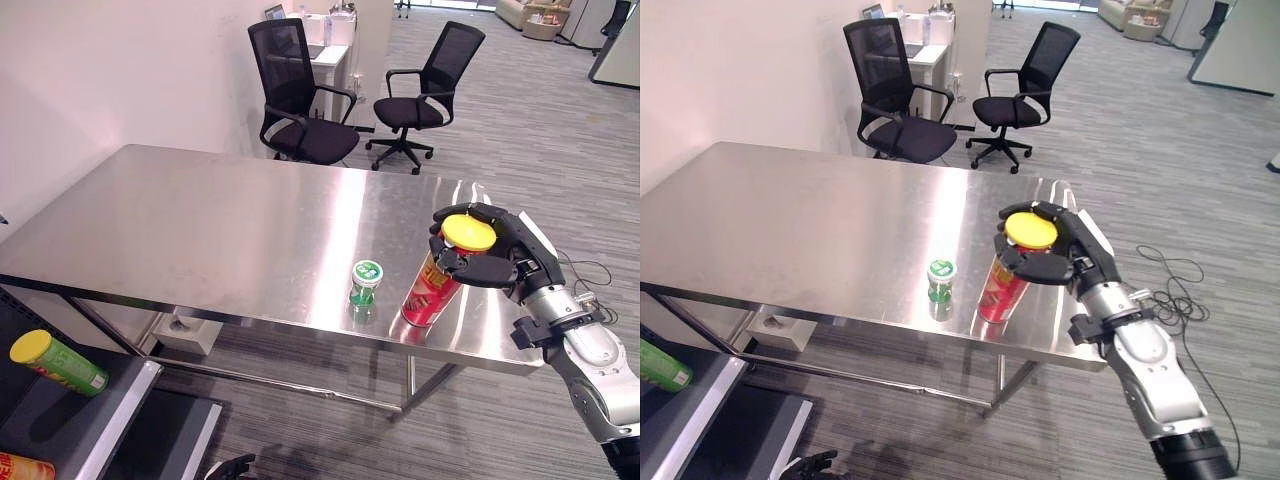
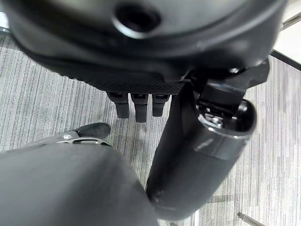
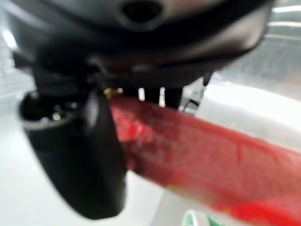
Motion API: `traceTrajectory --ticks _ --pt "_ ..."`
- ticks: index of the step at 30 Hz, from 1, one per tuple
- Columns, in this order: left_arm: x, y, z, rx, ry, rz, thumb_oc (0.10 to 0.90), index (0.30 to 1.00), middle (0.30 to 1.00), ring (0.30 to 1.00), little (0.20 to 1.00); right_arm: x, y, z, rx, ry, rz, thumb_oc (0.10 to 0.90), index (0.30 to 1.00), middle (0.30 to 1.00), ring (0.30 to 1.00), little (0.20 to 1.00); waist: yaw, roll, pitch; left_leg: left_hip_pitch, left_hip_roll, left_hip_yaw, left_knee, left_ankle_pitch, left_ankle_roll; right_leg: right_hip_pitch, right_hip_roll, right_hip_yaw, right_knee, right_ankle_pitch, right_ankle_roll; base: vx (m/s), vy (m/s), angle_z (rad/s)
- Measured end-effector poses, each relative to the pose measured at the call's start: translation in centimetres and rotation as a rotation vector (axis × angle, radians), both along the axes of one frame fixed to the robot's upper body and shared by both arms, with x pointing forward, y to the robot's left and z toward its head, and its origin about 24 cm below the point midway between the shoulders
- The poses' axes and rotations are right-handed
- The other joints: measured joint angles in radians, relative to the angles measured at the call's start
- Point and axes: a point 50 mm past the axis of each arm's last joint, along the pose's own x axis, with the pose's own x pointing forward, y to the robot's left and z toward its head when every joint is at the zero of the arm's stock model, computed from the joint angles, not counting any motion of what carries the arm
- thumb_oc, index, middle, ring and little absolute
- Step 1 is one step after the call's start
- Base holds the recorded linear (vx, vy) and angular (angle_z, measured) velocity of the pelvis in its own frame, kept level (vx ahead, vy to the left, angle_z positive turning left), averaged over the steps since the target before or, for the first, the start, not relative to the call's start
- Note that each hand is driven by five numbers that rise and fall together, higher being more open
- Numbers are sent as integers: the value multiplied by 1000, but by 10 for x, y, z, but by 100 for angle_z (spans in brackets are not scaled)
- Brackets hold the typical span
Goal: Put the goods on the table back onto the shelves and tidy them up.
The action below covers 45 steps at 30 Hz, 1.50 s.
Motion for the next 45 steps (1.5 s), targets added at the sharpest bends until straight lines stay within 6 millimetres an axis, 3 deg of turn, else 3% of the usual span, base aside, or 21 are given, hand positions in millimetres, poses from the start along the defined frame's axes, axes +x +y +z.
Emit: traceTrajectory --ticks 8,11,14,16,18,22,25,27,28,30,31,32,34,36,38,39,41,42,43,44,45 --pt "0 -1 0 -2 1 -1 800 900 900 900 900 2 -2 -8 -17 0 -72 400 300 300 300 300 -1 4 -2 1 -2 0 0 0 0 0 -1 0 0 0 0 0 0 0" --pt "-1 -2 -1 -5 2 4 800 900 900 900 900 1 -11 0 -101 -39 -125 400 300 300 300 300 -1 11 -3 1 -4 -3 0 0 1 1 -2 -1 0 0 0 -47 26 2" --pt "-1 -4 -1 -10 1 2 800 900 900 900 900 -1 -24 17 -160 -79 -167 400 300 300 300 300 -3 20 -3 0 -7 -4 0 0 1 0 -5 -3 0 0 0 -60 31 3" --pt "-1 -7 -1 -14 3 -6 800 900 900 900 900 -6 -45 47 -209 -173 -270 400 300 300 300 300 -7 30 -5 2 -10 -10 0 1 1 0 -8 -8 0 0 0 -116 62 6" --pt "-2 -7 -2 -16 5 -9 800 900 900 900 900 -6 -49 60 -251 -210 -289 400 300 300 300 300 -8 33 -6 2 -13 -9 0 1 1 -1 -11 -8 1 2 -1 -122 62 -1" --pt "-2 -9 -2 -13 9 -36 800 900 900 900 900 1 -41 92 -231 -356 -291 400 300 300 300 300 -21 37 -7 0 -19 -6 0 1 3 -3 -17 -2 1 6 0 -78 32 -3" --pt "-1 -9 -2 -13 8 -39 800 900 900 900 900 3 -29 103 -217 -416 -255 400 300 300 300 300 -20 34 1 1 -20 2 0 0 7 -18 -22 5 23 6 1 -153 36 -9" --pt "1 -10 -2 -16 2 -42 800 900 900 900 900 12 -10 112 -187 -467 -193 400 300 300 300 300 -21 44 21 -2 -17 23 1 5 15 -73 -37 20 107 -2 4 -174 -23 -28" --pt "10 -10 0 -15 -18 -48 800 900 900 900 900 19 7 119 -192 -489 -128 400 300 300 300 300 -24 52 52 -10 -11 34 1 14 28 -114 -58 39 192 -18 19 -170 -74 -20" --pt "18 -4 3 5 -33 -51 800 900 900 900 900 22 17 117 -187 -487 -91 400 300 300 300 300 -23 21 79 -11 -16 22 15 9 36 -122 -73 85 233 -53 58 -119 -71 13" --pt "22 0 5 15 -46 -54 800 900 900 900 900 22 20 116 -187 -486 -75 400 300 300 300 300 -15 7 88 -15 -17 14 18 13 38 -124 -76 99 247 -66 58 -133 -127 28" --pt "28 1 7 21 -65 -53 800 900 900 900 900 20 26 117 -179 -500 -53 400 300 300 300 300 10 -5 102 -26 -7 6 17 34 53 -163 -90 149 337 -111 70 -124 -158 47" --pt "35 1 9 33 -82 -64 800 900 900 900 900 18 32 118 -160 -519 -32 400 300 300 300 300 5 -7 105 -56 3 -56 30 45 45 -212 -91 236 557 -201 80 -95 -233 81" --pt "38 -2 10 23 -100 -59 800 900 900 900 900 13 38 123 -164 -550 -6 400 300 300 300 300 36 -7 106 -75 12 -98 36 65 27 -215 -95 306 643 -278 83 -66 -332 78" --pt "41 -1 11 22 -117 -42 800 900 900 900 900 9 43 127 -164 -572 16 400 300 300 300 300 55 4 103 -99 36 -151 48 84 2 -170 -91 385 650 -319 99 -66 -329 72" --pt "41 1 12 24 -121 -20 800 900 900 900 900 7 45 128 -164 -581 26 400 300 300 300 300 67 -6 100 -118 32 -169 58 86 -12 -145 -88 424 584 -321 104 -122 -566 42" --pt "42 2 12 10 -134 56 800 900 900 900 900 6 48 132 -163 -598 43 400 300 300 300 300 88 -5 87 -162 62 -184 82 106 -12 -76 -28 423 433 -398 33 -129 -534 18" --pt "34 -6 8 -11 -123 133 800 900 900 900 900 8 45 125 -151 -561 39 400 300 300 300 300 92 19 66 -211 117 -172 126 127 6 -89 22 409 398 -365 -4 -211 -550 3" --pt "30 -3 8 -25 -135 191 800 900 900 900 900 9 45 122 -147 -545 40 400 300 300 300 300 92 23 59 -229 133 -168 151 161 26 -87 53 401 394 -356 -22 -214 -551 17" --pt "20 -8 4 -35 -107 225 800 900 900 900 900 15 44 120 -138 -521 40 400 300 300 300 300 81 39 28 -256 167 -196 152 202 14 -100 99 393 404 -351 -55 -281 -662 11" --pt "20 0 5 -17 -103 238 800 900 900 900 900 18 42 118 -128 -505 35 400 300 300 300 300 83 24 -1 -302 190 -201 167 240 11 -142 111 394 398 -359 -84 -215 -423 7"
